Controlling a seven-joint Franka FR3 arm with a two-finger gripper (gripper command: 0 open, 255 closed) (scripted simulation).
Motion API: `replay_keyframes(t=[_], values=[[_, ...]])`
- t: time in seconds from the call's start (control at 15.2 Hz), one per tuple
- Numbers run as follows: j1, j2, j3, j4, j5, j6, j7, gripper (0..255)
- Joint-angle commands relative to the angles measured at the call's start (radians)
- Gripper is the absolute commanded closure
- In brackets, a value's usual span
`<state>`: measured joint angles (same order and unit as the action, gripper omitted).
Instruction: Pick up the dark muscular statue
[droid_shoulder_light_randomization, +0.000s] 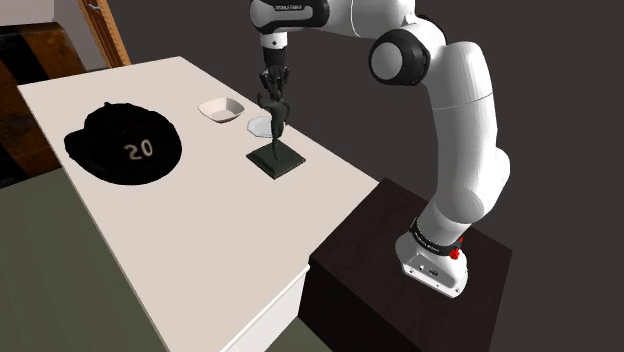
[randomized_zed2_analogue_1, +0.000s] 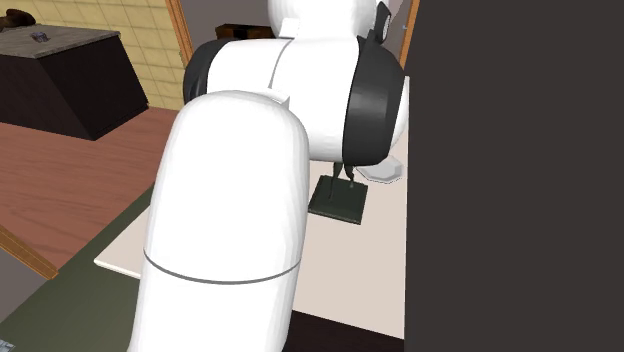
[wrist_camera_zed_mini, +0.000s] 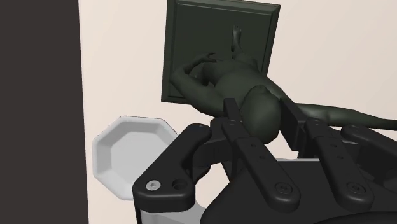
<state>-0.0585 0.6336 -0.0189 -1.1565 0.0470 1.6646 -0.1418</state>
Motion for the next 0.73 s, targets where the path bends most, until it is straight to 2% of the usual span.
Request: replay_keyframes(t=[0.0, 0.66], values=[[-0.001, -0.002, 0.000, 0.024, 0.000, -0.024, 0.000, 255], [-0.003, 0.026, 0.000, 0.205, 0.000, -0.178, 0.006, 255]])
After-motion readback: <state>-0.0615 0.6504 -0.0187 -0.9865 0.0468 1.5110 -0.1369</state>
